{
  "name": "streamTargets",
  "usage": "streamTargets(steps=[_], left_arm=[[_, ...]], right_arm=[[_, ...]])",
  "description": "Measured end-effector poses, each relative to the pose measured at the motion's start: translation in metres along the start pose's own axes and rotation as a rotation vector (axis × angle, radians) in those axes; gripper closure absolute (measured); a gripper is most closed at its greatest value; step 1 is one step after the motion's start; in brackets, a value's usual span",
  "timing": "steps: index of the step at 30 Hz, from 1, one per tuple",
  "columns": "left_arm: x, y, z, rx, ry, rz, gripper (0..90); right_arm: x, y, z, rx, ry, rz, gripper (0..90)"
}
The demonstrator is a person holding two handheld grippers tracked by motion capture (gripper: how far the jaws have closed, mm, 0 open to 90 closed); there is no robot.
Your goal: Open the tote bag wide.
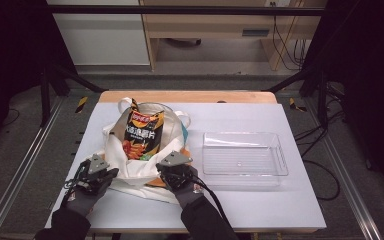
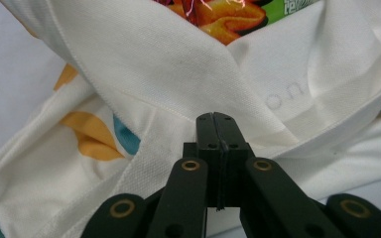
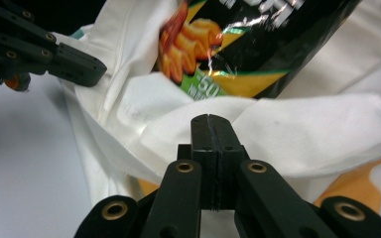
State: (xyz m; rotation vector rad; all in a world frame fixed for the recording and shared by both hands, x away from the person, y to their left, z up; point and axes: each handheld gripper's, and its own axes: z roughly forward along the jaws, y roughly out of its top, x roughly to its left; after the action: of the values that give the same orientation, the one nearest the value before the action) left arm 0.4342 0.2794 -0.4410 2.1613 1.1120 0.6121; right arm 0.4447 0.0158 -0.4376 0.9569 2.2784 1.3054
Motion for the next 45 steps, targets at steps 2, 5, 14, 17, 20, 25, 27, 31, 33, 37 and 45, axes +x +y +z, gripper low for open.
streamTargets(steps=[2, 5, 14, 17, 20, 25, 27, 31, 33, 37, 45], left_arm=[[0.000, -0.002, 0.000, 0.003, -0.003, -0.004, 89.4], [-0.001, -0.002, 0.001, 0.007, -0.005, -0.008, 89.4], [0.003, 0.006, -0.007, -0.042, -0.021, -0.034, 89.3], [0.010, 0.017, -0.010, -0.092, -0.025, -0.053, 89.3], [0.017, 0.025, -0.012, -0.112, 0.041, -0.054, 87.5], [0.033, 0.026, -0.002, -0.085, 0.144, -0.053, 87.6], [0.038, 0.022, 0.001, -0.069, 0.156, -0.065, 87.7], [0.040, 0.009, 0.001, -0.024, 0.165, -0.069, 88.9], [0.042, 0.002, -0.001, -0.009, 0.164, -0.081, 89.0], [0.054, -0.020, 0.001, 0.077, 0.146, -0.116, 89.3], [0.059, -0.021, -0.016, -0.081, 0.102, -0.125, 89.3]], right_arm=[[0.000, -0.004, 0.001, 0.007, 0.002, 0.002, 90.0], [0.000, -0.014, 0.003, 0.025, 0.008, 0.021, 90.0], [0.003, -0.028, 0.012, 0.054, -0.005, 0.016, 90.0], [0.004, -0.032, 0.014, 0.062, 0.001, 0.015, 90.0], [0.006, -0.035, 0.017, 0.077, 0.003, 0.010, 90.0], [0.006, -0.036, 0.016, 0.083, 0.009, 0.007, 90.0], [0.006, -0.036, 0.015, 0.083, 0.010, 0.005, 90.0], [0.004, -0.034, 0.010, 0.068, 0.002, 0.011, 90.0], [0.002, -0.033, 0.008, 0.064, -0.012, 0.009, 90.0], [-0.012, -0.032, 0.000, 0.052, -0.069, 0.046, 90.0], [-0.012, -0.039, 0.001, 0.047, -0.095, 0.033, 90.0]])
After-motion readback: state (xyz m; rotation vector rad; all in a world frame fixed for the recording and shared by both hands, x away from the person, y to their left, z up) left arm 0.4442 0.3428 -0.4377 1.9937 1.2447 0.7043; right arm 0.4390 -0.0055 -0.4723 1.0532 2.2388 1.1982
